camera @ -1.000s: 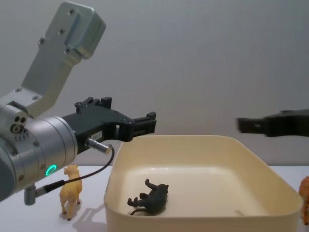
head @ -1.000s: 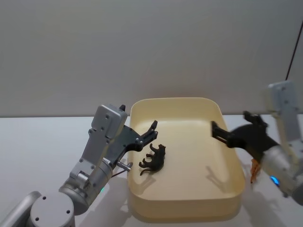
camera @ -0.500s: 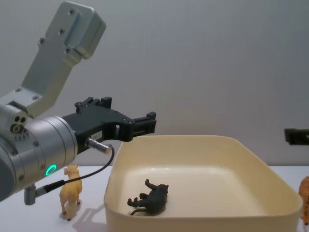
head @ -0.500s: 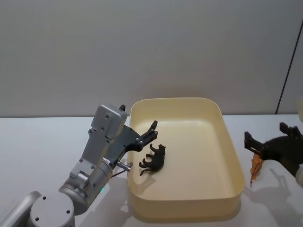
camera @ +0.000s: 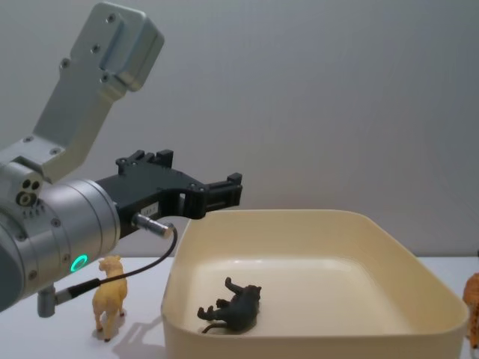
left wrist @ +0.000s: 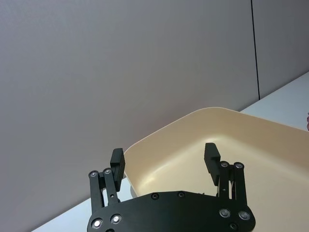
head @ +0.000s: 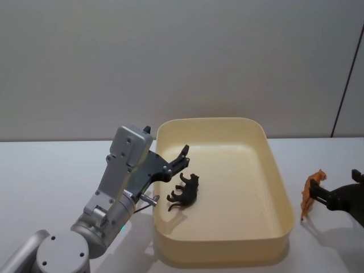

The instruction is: Pick up the toy alternately with two hands and place it into the central storage box.

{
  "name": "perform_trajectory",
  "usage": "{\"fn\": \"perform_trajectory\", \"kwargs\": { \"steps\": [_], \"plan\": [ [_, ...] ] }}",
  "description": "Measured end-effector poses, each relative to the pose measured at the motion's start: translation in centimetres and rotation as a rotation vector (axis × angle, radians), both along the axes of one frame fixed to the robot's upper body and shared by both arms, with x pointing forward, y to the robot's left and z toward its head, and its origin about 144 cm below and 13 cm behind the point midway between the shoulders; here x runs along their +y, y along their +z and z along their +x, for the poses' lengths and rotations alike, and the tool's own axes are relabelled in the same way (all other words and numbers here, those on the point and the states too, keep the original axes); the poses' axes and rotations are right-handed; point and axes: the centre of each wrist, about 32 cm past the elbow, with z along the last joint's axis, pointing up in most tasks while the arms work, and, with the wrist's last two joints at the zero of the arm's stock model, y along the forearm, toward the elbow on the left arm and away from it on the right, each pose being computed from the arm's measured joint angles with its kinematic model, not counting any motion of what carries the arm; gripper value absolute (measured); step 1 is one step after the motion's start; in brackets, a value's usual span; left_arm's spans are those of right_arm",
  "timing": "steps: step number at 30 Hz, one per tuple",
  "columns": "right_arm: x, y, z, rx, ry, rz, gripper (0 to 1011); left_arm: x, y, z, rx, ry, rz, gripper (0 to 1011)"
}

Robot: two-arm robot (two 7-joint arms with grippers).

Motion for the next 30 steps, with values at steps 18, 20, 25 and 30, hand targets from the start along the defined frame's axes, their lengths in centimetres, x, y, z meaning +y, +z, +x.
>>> {"fn": "perform_trajectory", "kwargs": {
  "steps": [18,20,25,30],
  "plan": [
    [1.1,-2.5,2.7,0.040,-0.016,-0.004,1001,0.0,0.0,0.0,0.000,0.000,0.000,1001],
    [1.2,-2.9,3.0,0.048,-0.019,-0.005,1001,0.0,0.0,0.0,0.000,0.000,0.000,1001],
    [1.5,-3.5,3.5,0.059,-0.022,-0.005,1001,0.0,0.0,0.0,0.000,0.000,0.000,1001],
    [1.9,-4.1,4.0,0.072,-0.014,-0.003,1001,0.0,0.0,0.0,0.000,0.000,0.000,1001]
  ]
}}
